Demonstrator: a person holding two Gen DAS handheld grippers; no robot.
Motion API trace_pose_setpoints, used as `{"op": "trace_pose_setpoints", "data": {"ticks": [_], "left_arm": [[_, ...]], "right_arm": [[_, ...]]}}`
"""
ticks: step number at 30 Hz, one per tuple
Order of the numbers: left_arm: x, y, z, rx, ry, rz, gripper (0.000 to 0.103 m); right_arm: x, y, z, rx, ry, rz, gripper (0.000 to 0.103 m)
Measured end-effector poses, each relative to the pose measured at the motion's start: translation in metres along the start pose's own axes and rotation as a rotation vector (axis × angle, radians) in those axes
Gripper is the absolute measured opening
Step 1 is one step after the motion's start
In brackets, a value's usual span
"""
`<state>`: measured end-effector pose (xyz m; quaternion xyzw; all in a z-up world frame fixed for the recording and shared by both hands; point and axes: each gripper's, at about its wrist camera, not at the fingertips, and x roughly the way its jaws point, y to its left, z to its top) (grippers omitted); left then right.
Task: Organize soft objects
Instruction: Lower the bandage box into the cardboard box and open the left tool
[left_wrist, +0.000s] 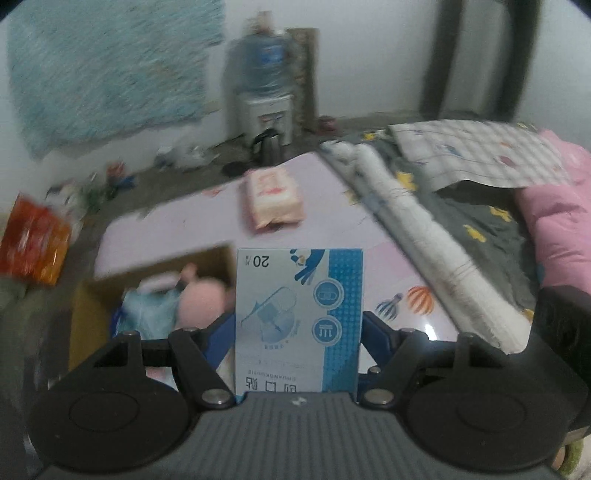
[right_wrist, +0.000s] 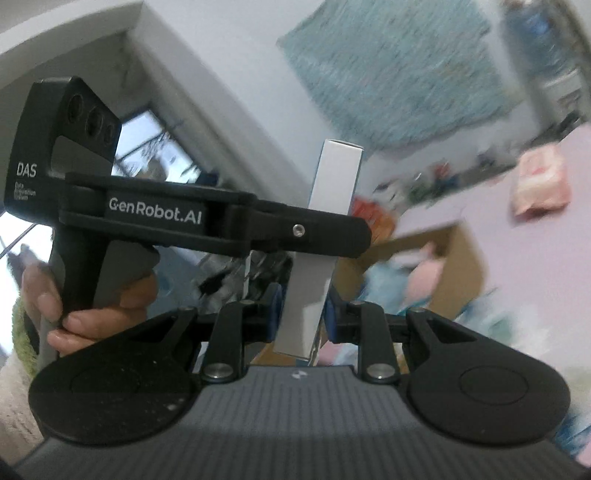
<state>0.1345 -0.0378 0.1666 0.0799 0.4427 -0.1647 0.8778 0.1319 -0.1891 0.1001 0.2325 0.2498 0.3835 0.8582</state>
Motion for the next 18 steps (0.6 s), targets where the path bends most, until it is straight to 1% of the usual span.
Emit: {"op": "trace_pose_setpoints", "data": {"ticks": [3, 6, 11, 13, 15, 18], "left_arm": [[0.008, 0.034, -0.028, -0.091, 0.034, -0.029, 0.074], [0.029, 0.059, -0.058, -0.155, 0.071, -0.072, 0.074], [0.06, 0.104, -0.092, -0.277, 0.099, -0.147, 0.074], [0.072, 0.121, -0.102, -0.327, 0.11, -0.185, 0.072], [0.084, 0.13, -0.111, -0.357, 0.121, -0.217, 0.072], [0.1, 0.141, -0.121, -0.402, 0.134, -0.231, 0.072]], "right_arm": [[0.024, 0.015, -0.02, 0.009, 0.082, 0.002, 0.022], [0.048, 0.018, -0.039, 0.023, 0.168, -0.041, 0.022], [0.087, 0.034, -0.067, -0.037, 0.304, -0.159, 0.021], [0.104, 0.037, -0.07, -0.067, 0.369, -0.216, 0.019], [0.108, 0.041, -0.077, -0.099, 0.427, -0.277, 0.019], [0.124, 0.051, -0.085, -0.195, 0.497, -0.38, 0.019]]}}
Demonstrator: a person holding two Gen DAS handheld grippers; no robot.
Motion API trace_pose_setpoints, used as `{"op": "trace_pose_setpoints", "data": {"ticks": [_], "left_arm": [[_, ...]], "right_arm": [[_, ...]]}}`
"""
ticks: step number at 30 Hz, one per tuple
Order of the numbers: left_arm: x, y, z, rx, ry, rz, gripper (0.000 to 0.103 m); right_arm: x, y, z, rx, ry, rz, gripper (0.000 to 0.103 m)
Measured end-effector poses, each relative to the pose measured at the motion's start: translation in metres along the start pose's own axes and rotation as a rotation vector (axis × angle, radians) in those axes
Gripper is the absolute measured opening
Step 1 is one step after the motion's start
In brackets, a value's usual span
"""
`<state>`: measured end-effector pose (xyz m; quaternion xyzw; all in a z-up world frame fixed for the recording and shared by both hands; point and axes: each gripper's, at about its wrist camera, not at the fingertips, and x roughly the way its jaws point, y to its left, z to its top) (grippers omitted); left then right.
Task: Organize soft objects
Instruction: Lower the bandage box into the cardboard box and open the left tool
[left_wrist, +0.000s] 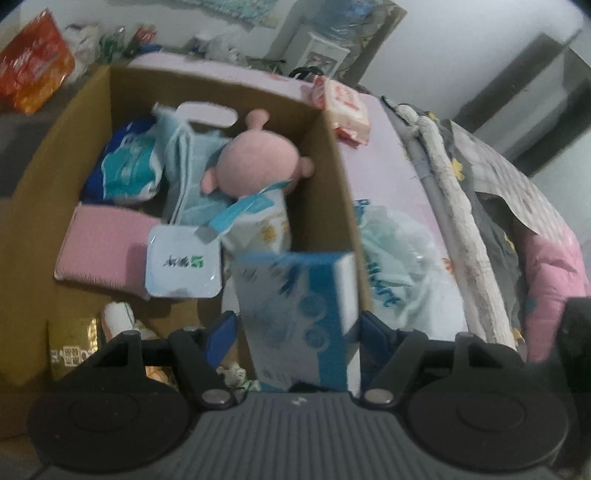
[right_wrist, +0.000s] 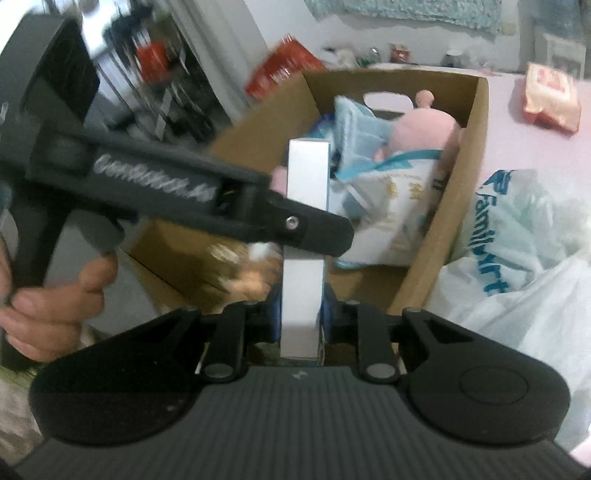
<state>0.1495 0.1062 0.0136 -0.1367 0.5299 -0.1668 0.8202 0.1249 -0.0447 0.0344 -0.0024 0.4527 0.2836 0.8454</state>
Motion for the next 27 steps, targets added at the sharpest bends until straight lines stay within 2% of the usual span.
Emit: {"op": "trace_pose_setpoints", "data": {"ticks": [3, 6, 7, 12, 15, 17, 20, 22, 24, 27], "left_arm": [[0.014, 0.013, 0.0, -0.03, 0.017, -0.03, 0.072], [0.027, 0.022, 0.001, -0.046, 0.041, -0.04, 0.07], [0.029, 0.023, 0.002, -0.046, 0.045, -0.038, 0.07], [0.036, 0.025, 0.003, -0.038, 0.057, -0.052, 0.07], [0.032, 0.023, 0.003, -0.033, 0.046, -0.064, 0.072], [0.026, 0.022, 0.002, -0.024, 0.027, -0.065, 0.075], [0.014, 0.017, -0.001, -0.005, -0.013, -0.021, 0.08], [0.001, 0.013, -0.004, 0.015, -0.053, 0.013, 0.082], [-0.015, 0.006, -0.008, 0.04, -0.099, 0.044, 0.084], [-0.048, -0.007, -0.021, 0.102, -0.189, 0.087, 0.094]], "right_arm": [[0.016, 0.013, -0.003, -0.05, 0.054, -0.089, 0.022], [0.022, 0.021, -0.005, -0.076, 0.063, -0.141, 0.022], [0.022, 0.021, -0.004, -0.079, 0.062, -0.15, 0.025], [0.022, 0.024, -0.004, -0.096, 0.053, -0.183, 0.027], [0.016, 0.022, -0.006, -0.073, 0.037, -0.174, 0.029], [0.01, 0.02, -0.006, -0.062, 0.01, -0.166, 0.037], [-0.009, 0.019, -0.012, -0.053, -0.061, -0.144, 0.052], [-0.025, 0.019, -0.019, -0.051, -0.13, -0.124, 0.068], [-0.039, 0.017, -0.026, -0.041, -0.2, -0.11, 0.08], [-0.063, 0.017, -0.04, -0.024, -0.298, -0.092, 0.086]]}}
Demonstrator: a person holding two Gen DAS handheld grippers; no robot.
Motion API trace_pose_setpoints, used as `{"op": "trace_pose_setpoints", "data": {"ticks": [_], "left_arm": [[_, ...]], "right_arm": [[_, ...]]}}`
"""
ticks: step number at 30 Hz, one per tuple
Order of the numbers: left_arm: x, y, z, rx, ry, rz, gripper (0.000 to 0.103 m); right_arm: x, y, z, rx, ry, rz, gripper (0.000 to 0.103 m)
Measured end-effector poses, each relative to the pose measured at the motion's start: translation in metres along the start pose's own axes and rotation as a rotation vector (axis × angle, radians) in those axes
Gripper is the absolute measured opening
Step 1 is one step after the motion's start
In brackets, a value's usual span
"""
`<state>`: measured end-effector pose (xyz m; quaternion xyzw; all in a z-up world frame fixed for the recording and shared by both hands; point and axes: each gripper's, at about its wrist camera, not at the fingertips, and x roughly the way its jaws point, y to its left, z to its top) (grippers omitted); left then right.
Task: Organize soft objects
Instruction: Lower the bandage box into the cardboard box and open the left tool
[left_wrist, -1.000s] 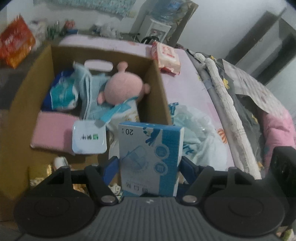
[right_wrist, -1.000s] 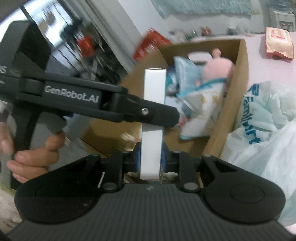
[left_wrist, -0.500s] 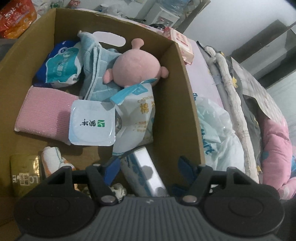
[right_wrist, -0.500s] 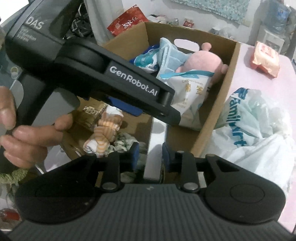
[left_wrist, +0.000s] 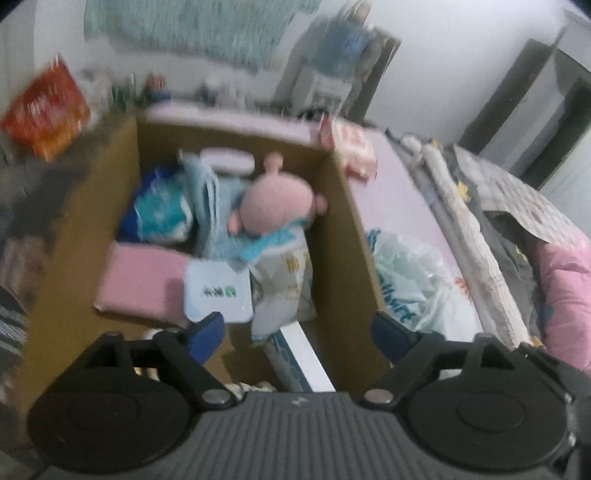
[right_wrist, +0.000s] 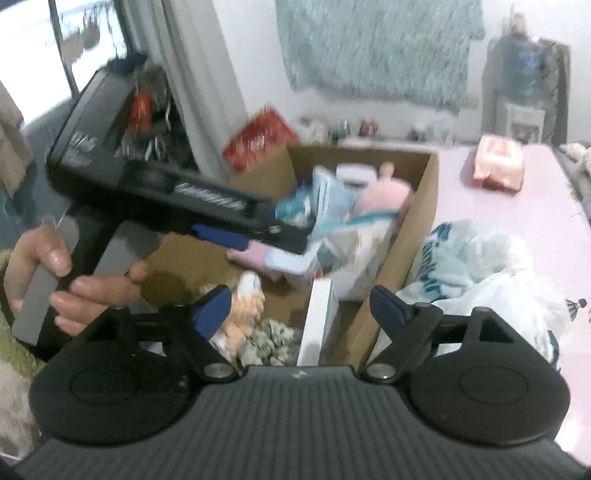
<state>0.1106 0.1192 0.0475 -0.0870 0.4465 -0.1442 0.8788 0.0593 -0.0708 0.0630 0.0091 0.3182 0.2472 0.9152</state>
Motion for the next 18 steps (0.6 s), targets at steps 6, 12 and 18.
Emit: {"op": "trace_pose_setpoints", "data": {"ticks": [6, 12, 18], "left_arm": [[-0.066, -0.018, -0.041, 0.107, -0.208, 0.159, 0.103], [-0.088, -0.021, -0.095, 0.09, -0.24, 0.293, 0.103], [-0.095, -0.02, -0.136, 0.075, -0.241, 0.336, 0.103]], "right_arm": [[-0.035, -0.006, -0.019, 0.102, -0.116, -0.009, 0.101], [-0.046, -0.007, -0.049, 0.114, -0.139, -0.082, 0.102], [-0.048, -0.004, -0.074, 0.104, -0.111, -0.118, 0.102]]}}
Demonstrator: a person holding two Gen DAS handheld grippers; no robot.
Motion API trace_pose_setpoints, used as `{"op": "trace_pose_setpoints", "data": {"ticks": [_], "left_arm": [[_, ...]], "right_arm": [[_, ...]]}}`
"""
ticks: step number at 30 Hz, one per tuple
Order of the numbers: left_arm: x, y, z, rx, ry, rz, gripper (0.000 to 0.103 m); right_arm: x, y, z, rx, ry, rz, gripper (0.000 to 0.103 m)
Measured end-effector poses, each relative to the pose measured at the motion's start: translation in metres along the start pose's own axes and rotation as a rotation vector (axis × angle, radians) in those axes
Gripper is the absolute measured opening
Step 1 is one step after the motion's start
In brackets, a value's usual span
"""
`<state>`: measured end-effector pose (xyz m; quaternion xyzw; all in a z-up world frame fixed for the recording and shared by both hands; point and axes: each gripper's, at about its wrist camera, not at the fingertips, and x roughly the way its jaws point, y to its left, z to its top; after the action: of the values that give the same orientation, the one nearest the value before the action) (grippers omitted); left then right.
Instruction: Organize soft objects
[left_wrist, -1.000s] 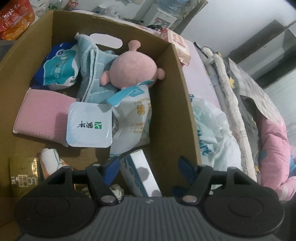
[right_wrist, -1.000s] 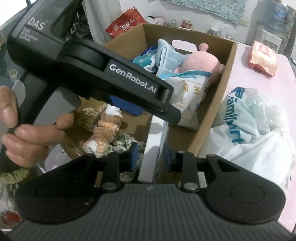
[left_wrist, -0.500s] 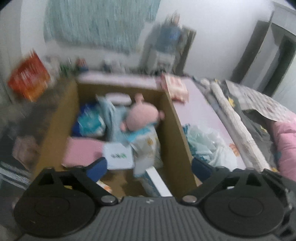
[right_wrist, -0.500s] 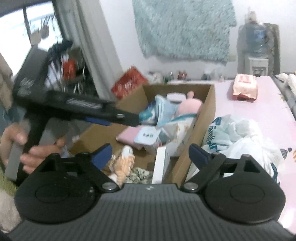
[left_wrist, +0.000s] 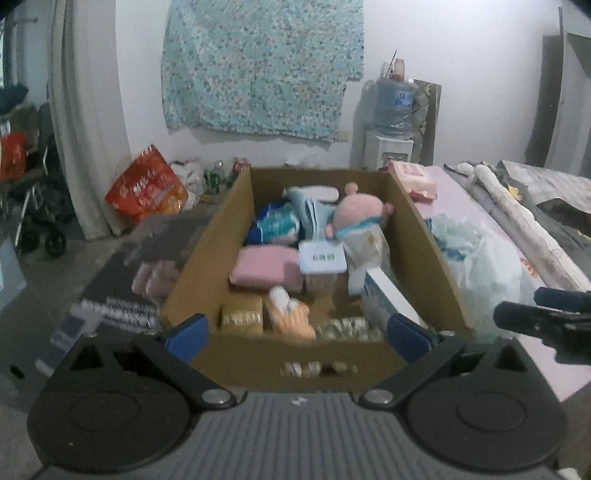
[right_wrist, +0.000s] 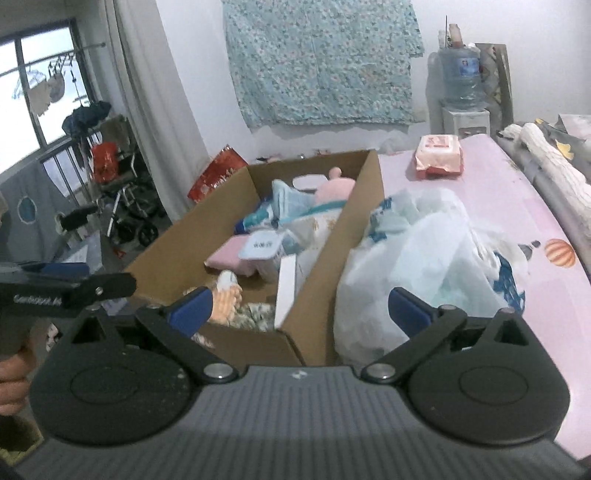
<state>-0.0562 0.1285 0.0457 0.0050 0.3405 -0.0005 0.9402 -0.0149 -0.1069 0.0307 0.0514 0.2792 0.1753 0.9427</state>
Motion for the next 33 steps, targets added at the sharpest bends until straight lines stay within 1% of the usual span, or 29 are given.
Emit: {"op": "trace_pose_setpoints", "data": {"ticks": [3, 5, 9, 12, 15, 17, 19, 22, 25, 29, 31, 33], "left_arm": [[0.0, 0.004, -0.01, -0.055, 0.024, -0.043, 0.103], [-0.002, 0.005, -0.015, -0.073, 0.028, -0.045, 0.103], [-0.011, 0.001, -0.02, -0.054, 0.002, 0.009, 0.103], [-0.019, -0.003, -0.018, -0.031, -0.013, 0.031, 0.103], [-0.021, -0.01, -0.014, -0.007, 0.001, 0.071, 0.103], [-0.02, -0.013, -0.012, 0.014, 0.005, 0.092, 0.103], [-0.017, -0.011, -0.011, 0.005, 0.011, 0.09, 0.103], [-0.015, -0.005, -0.011, -0.035, 0.009, 0.082, 0.103], [-0.013, -0.003, -0.012, -0.04, 0.005, 0.098, 0.103], [-0.013, -0.001, -0.012, -0.036, -0.003, 0.105, 0.103], [-0.013, 0.0, -0.011, -0.039, 0.0, 0.103, 0.103], [-0.013, 0.001, -0.011, -0.043, 0.003, 0.11, 0.103]], "right_arm": [[-0.001, 0.005, -0.005, -0.025, 0.013, -0.035, 0.102], [-0.005, 0.008, -0.007, -0.042, 0.011, -0.057, 0.102], [-0.016, 0.019, -0.006, -0.111, -0.023, -0.101, 0.102], [-0.025, 0.025, -0.001, -0.137, -0.064, -0.146, 0.102], [-0.031, 0.031, 0.002, -0.158, -0.096, -0.209, 0.102], [-0.032, 0.034, 0.004, -0.176, -0.092, -0.226, 0.102], [-0.034, 0.036, 0.005, -0.178, -0.099, -0.243, 0.102], [-0.038, 0.039, 0.005, -0.19, -0.125, -0.274, 0.102], [-0.04, 0.038, 0.006, -0.163, -0.112, -0.265, 0.102], [-0.036, 0.032, 0.002, -0.089, -0.083, -0.198, 0.102], [-0.035, 0.025, -0.001, -0.031, -0.077, -0.13, 0.102], [-0.029, 0.024, -0.003, 0.014, -0.049, -0.12, 0.102]]}}
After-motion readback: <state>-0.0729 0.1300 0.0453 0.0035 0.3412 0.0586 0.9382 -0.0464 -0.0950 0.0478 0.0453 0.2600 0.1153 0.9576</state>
